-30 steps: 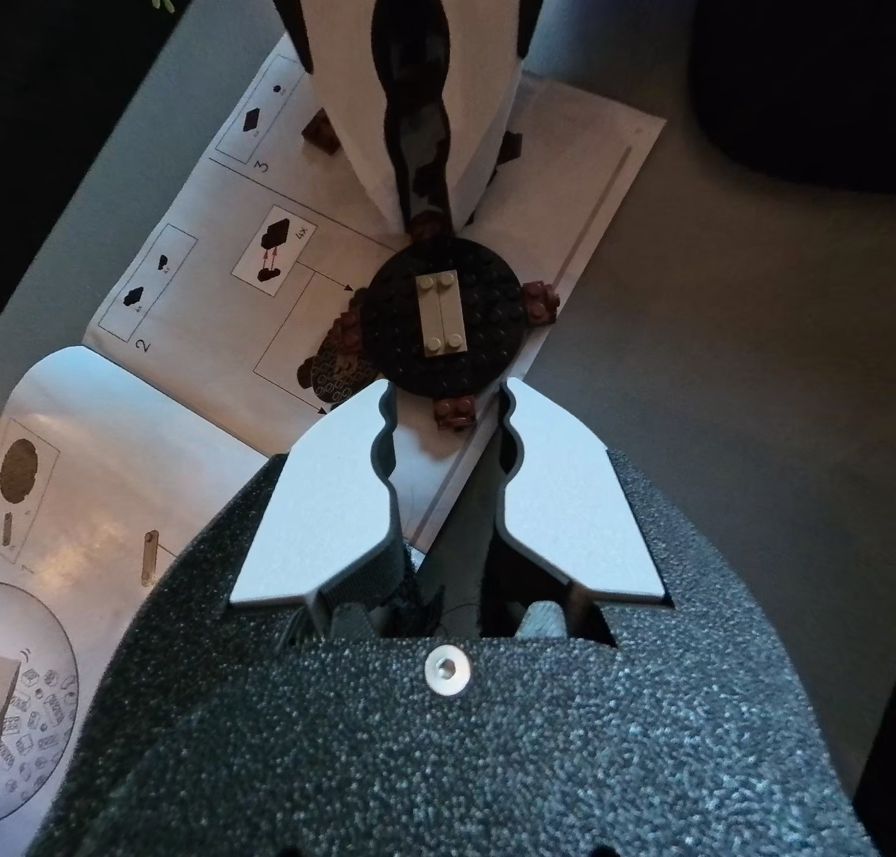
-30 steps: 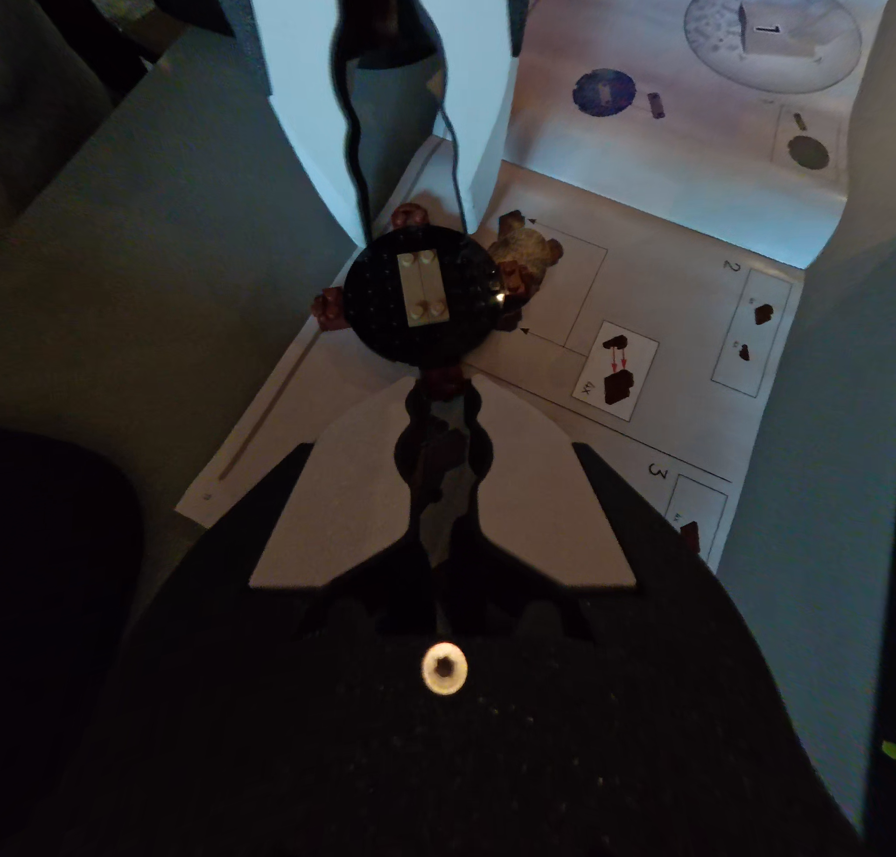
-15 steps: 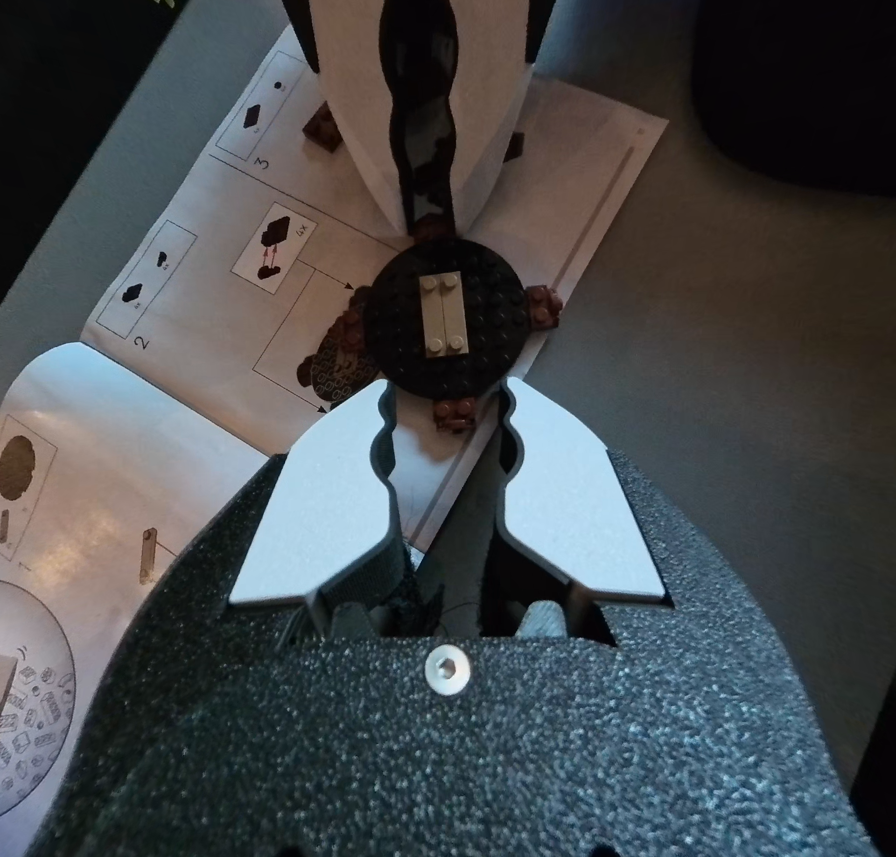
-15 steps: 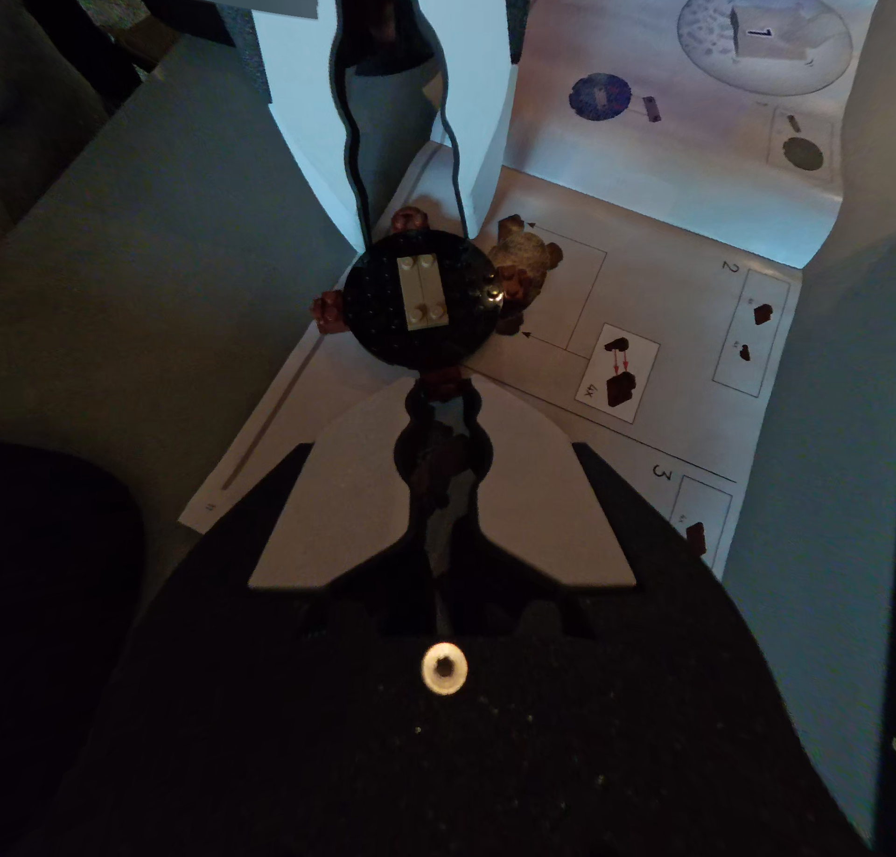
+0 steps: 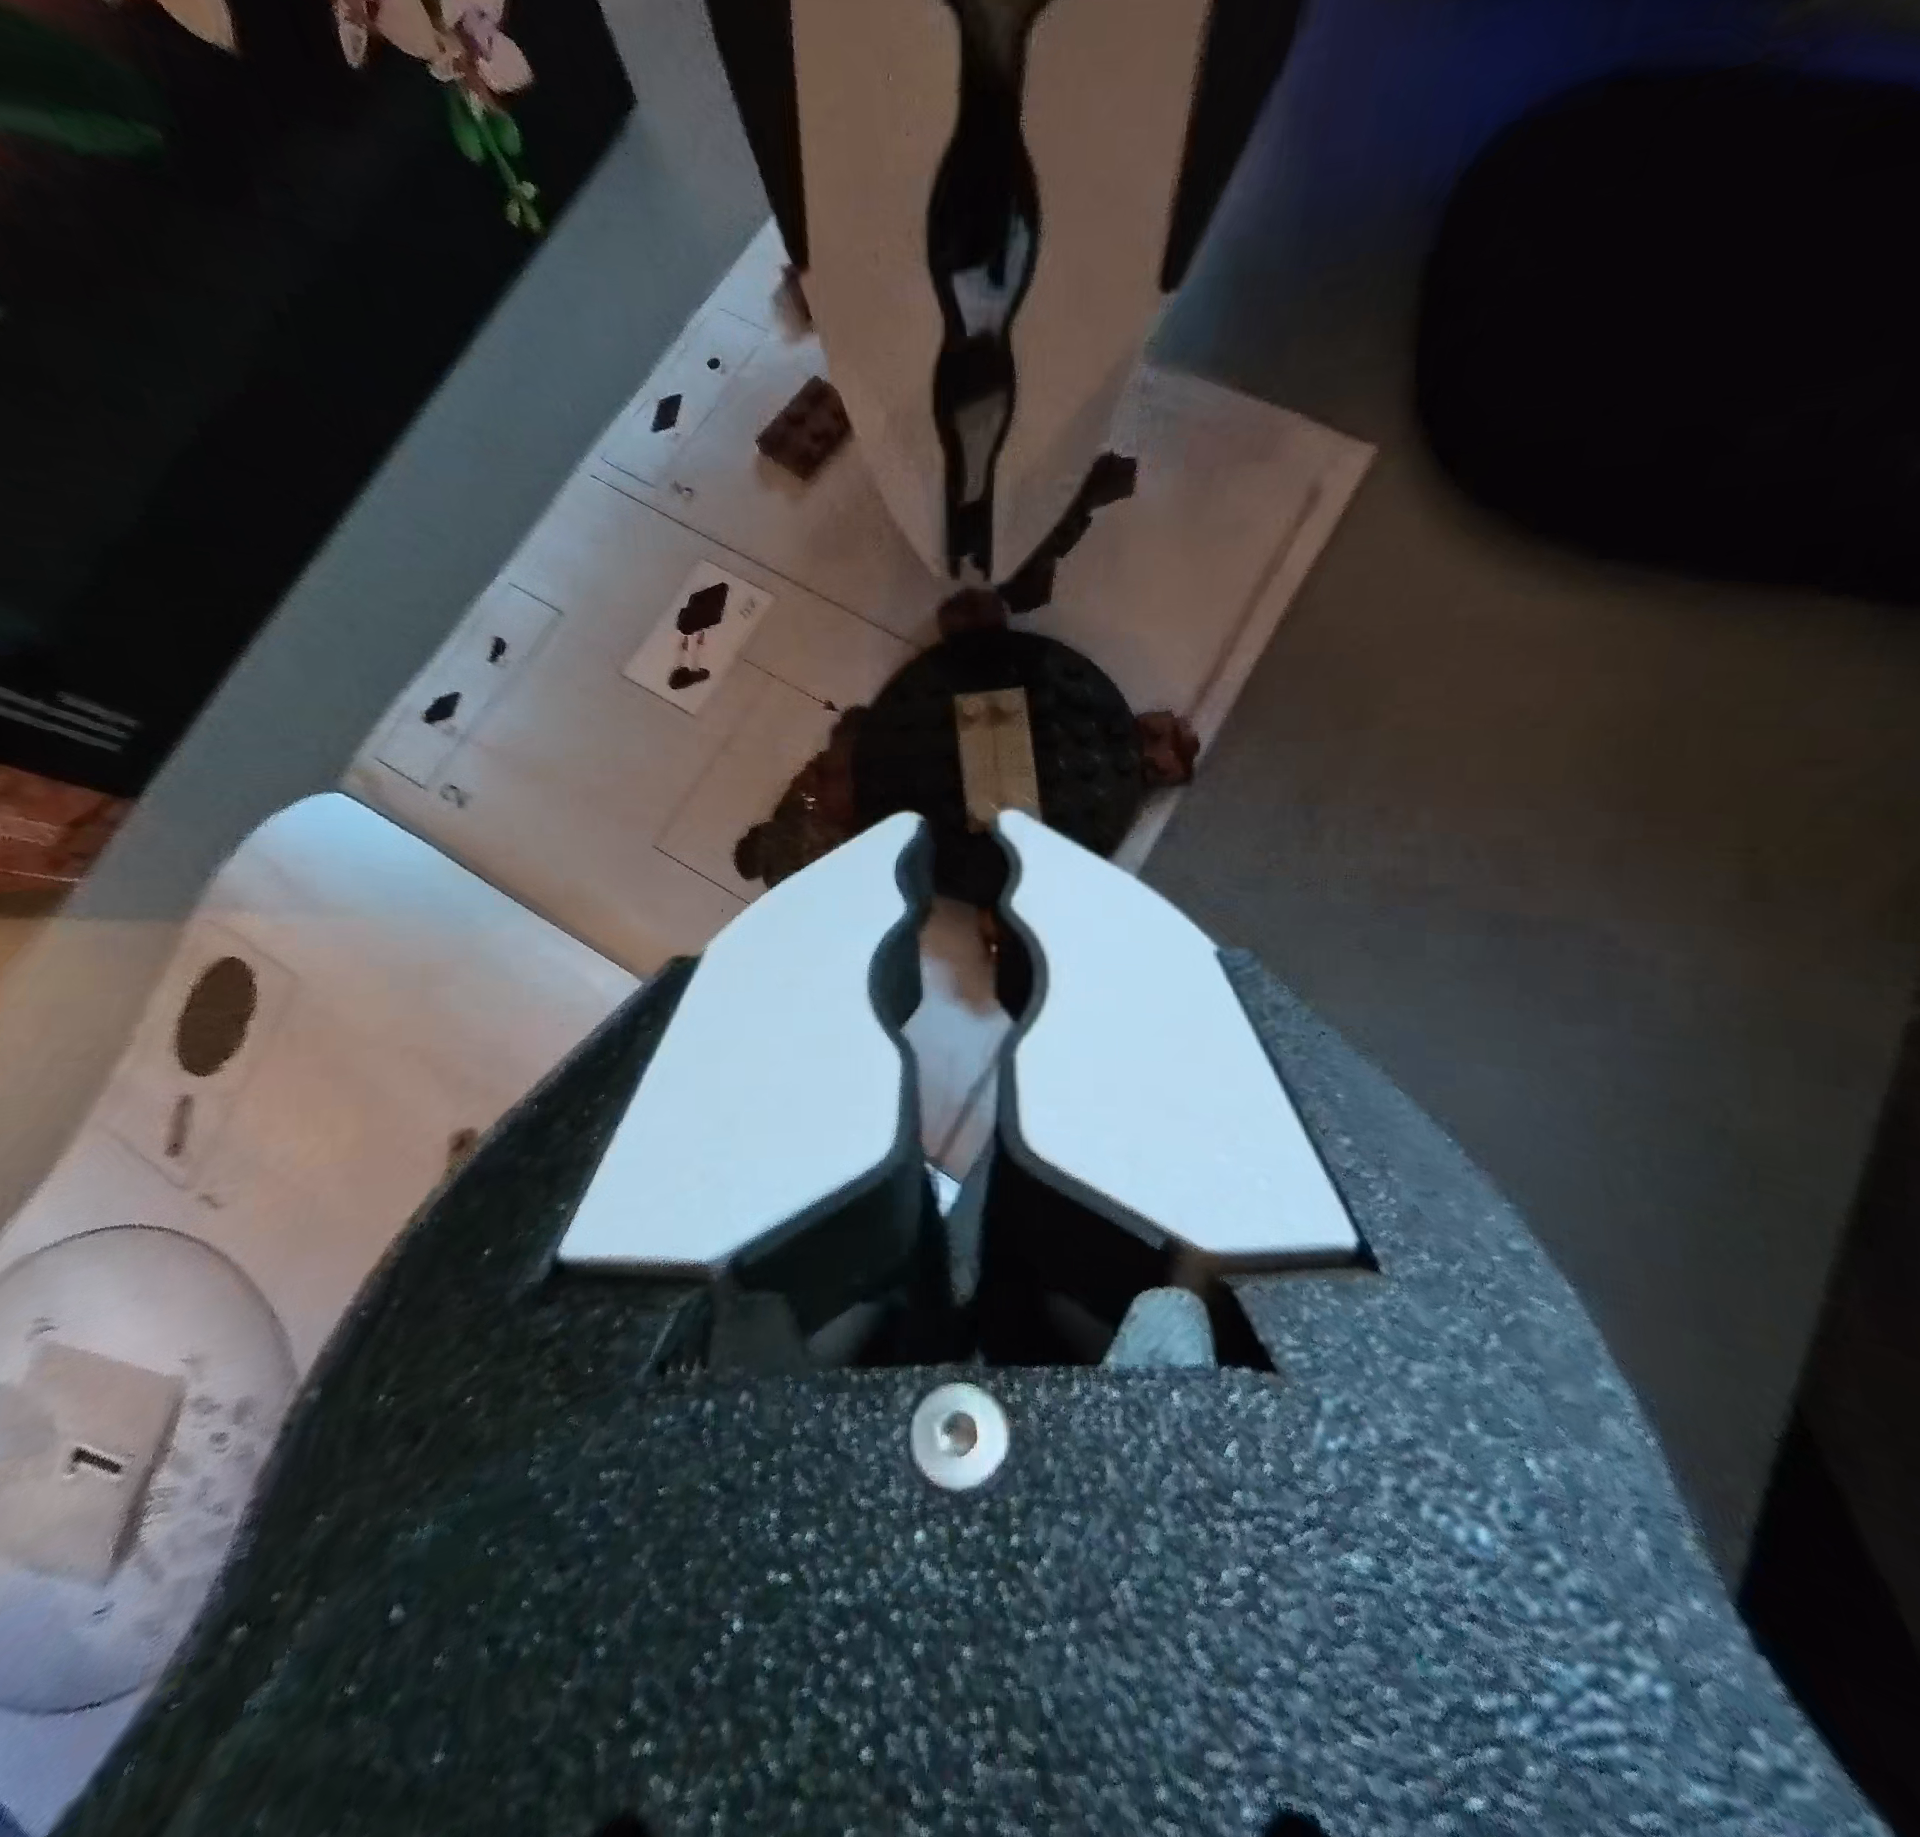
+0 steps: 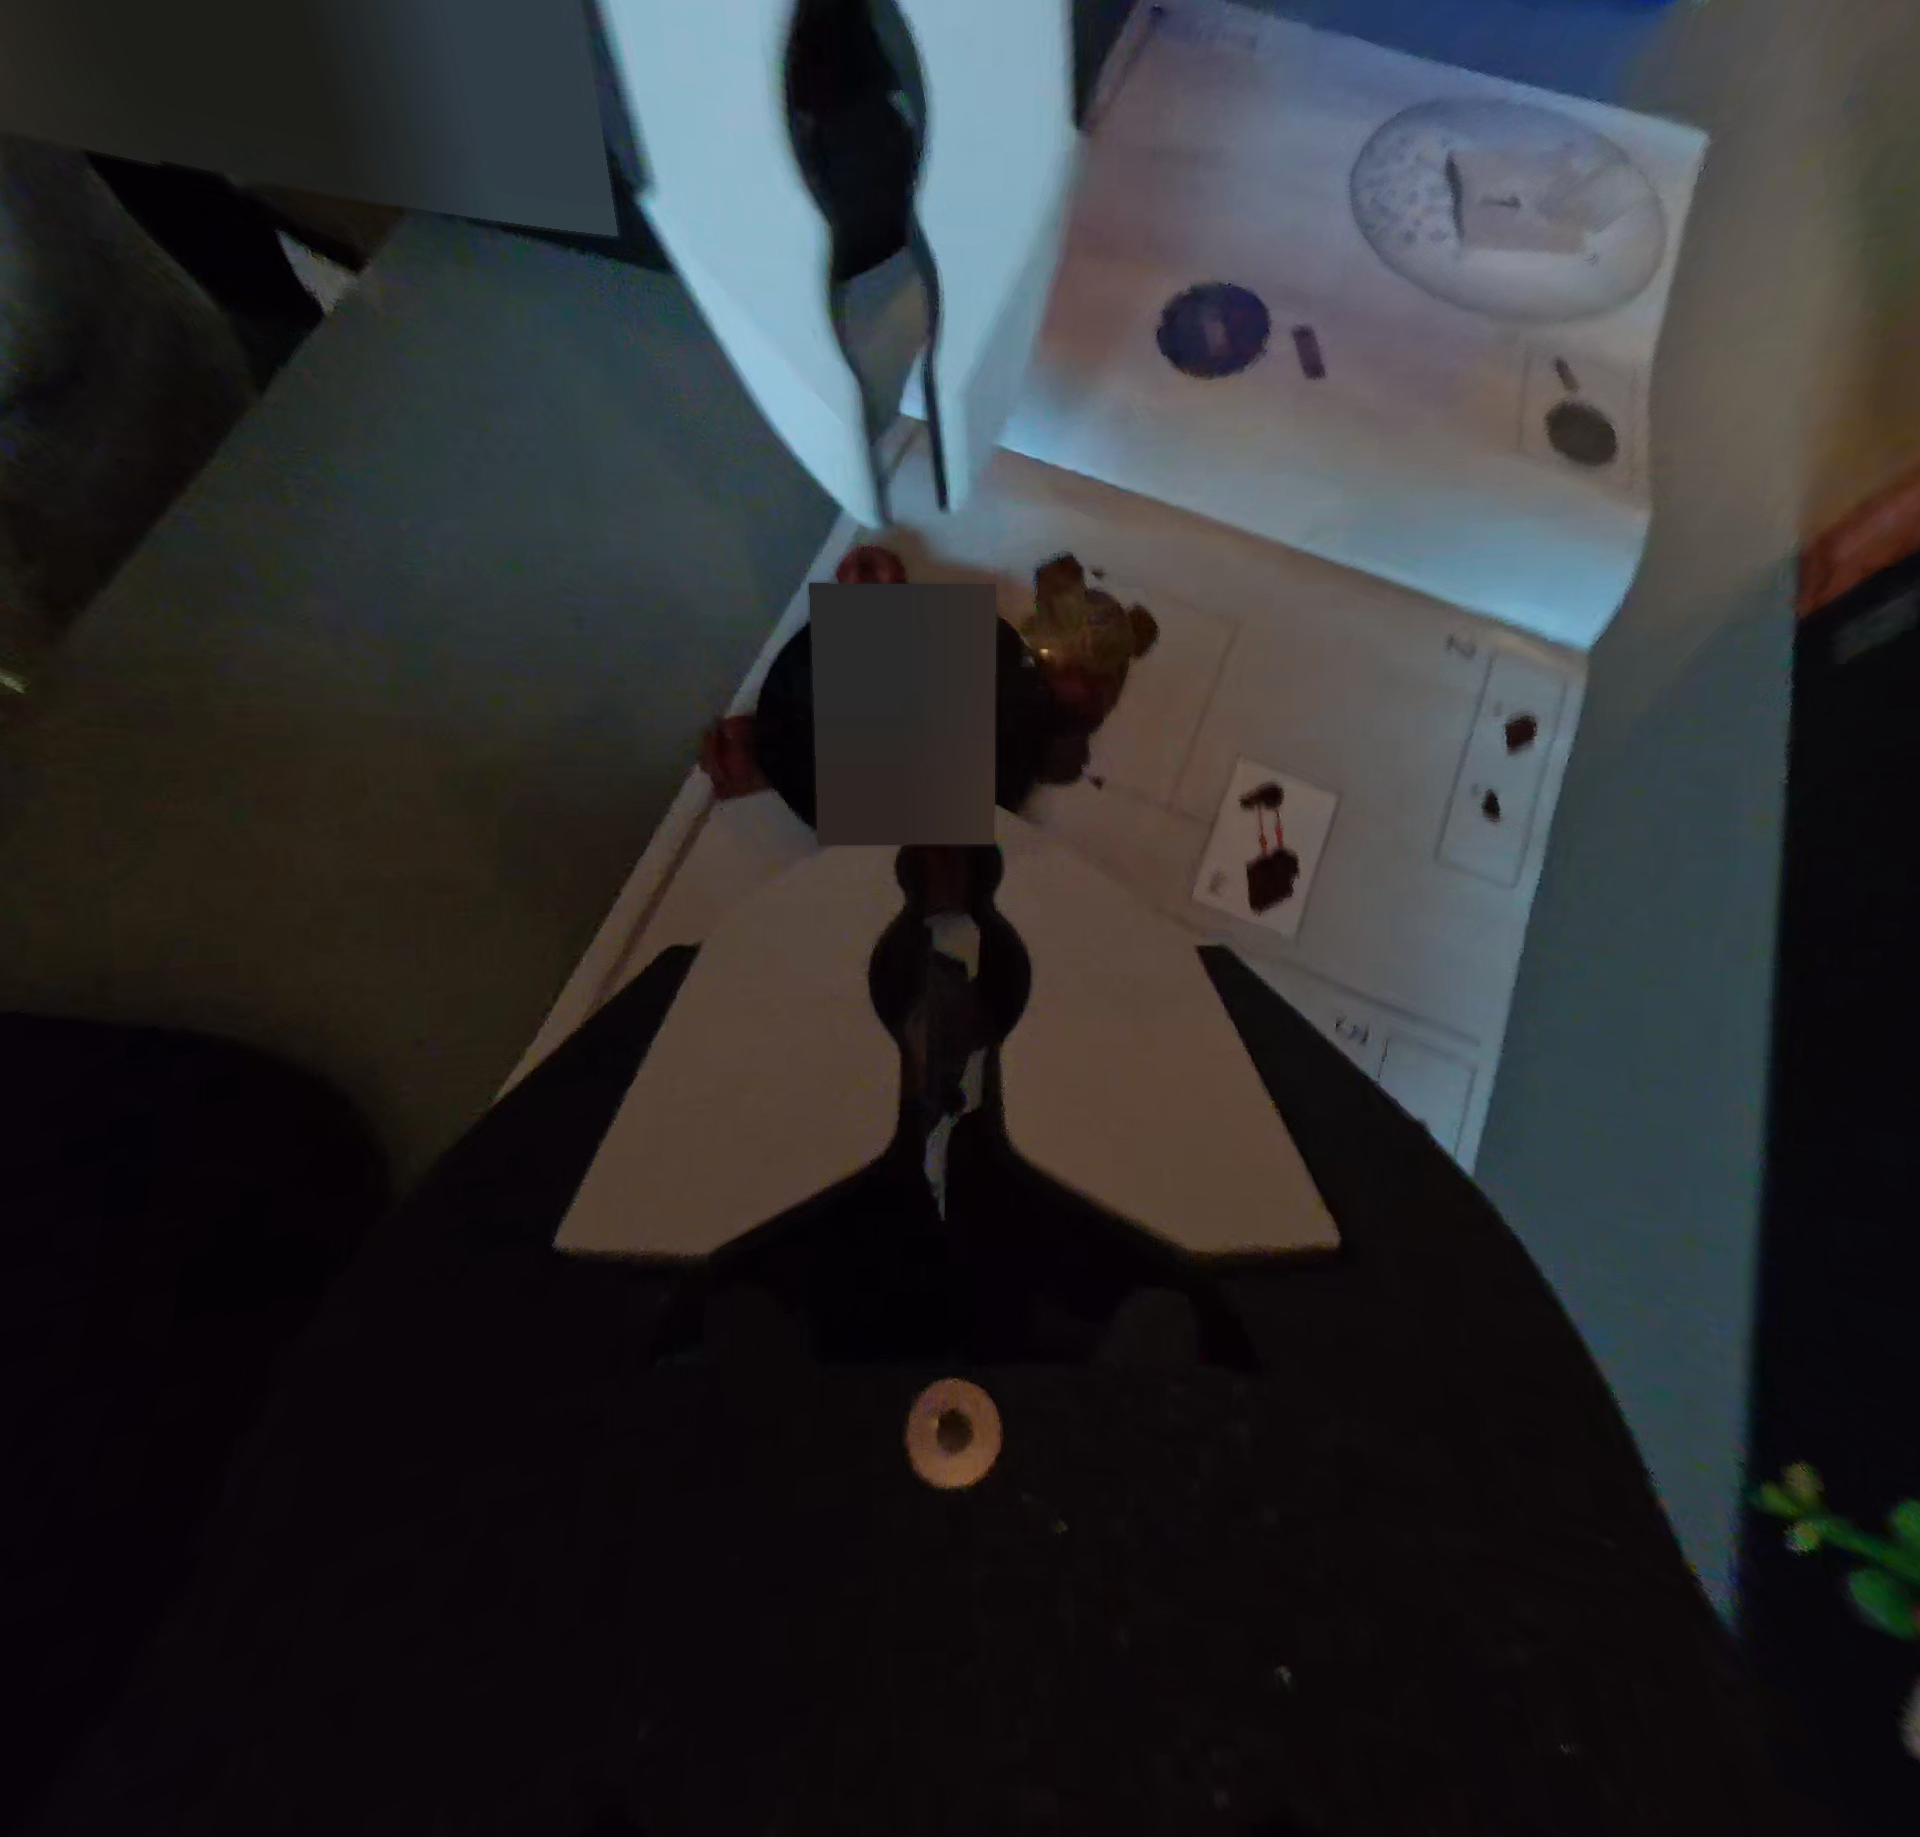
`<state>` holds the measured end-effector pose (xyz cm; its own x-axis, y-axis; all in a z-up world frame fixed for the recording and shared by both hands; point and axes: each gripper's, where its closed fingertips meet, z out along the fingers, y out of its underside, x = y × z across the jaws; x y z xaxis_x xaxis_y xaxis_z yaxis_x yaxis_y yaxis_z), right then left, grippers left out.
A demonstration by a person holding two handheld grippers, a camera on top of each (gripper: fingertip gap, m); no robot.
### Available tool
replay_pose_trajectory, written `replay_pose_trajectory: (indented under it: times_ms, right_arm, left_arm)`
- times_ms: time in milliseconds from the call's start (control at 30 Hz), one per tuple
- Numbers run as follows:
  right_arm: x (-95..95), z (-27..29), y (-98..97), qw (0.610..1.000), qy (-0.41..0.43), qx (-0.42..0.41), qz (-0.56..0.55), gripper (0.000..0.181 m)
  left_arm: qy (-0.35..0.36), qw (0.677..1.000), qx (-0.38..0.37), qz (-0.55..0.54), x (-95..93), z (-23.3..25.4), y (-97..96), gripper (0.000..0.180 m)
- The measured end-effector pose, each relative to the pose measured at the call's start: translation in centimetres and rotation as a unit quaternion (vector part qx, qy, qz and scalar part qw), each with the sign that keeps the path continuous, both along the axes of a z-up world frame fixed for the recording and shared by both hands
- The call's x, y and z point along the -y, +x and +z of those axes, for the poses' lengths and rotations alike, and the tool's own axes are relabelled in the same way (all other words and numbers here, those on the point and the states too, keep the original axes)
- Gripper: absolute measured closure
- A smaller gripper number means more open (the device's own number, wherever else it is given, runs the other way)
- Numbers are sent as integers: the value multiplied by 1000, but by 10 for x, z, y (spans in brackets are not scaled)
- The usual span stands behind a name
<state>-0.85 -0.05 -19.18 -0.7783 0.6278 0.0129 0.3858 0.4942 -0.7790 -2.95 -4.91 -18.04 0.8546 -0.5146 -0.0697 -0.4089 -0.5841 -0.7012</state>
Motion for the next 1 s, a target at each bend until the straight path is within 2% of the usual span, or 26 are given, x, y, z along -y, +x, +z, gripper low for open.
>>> replay_pose_trajectory:
  times_ms: [100, 333, 400, 467, 667, 833, 1000]
  right_arm:
    - [6, -4, -1, 998, 57, 18, 20, 178]
    - [7, -16, 0, 992, 104, 69, 35, 180]
    - [9, -17, 3, 991, 100, 78, 40, 180]
    - [8, -18, 3, 991, 104, 82, 35, 180]
    - [7, -20, 3, 983, 120, 134, 18, 180]
    - [6, -21, 3, 977, 144, 156, 12, 180]
    - [5, -22, 3, 975, 151, 159, -25, 179]
  left_arm:
    - [-7, 1000, -15, -6, -6, -3, 3, 176]
    - [-49, 998, -28, -32, -14, -15, 11, 177]
    - [-72, 996, -23, -36, -12, -25, 12, 178]
    - [-74, 997, 0, -35, -13, -24, 15, 180]
    - [-93, 995, 4, -33, -13, -26, 14, 180]
    - [-86, 995, -5, -39, -15, -26, 15, 180]
    - [-71, 997, 23, -33, -19, -26, 20, 180]
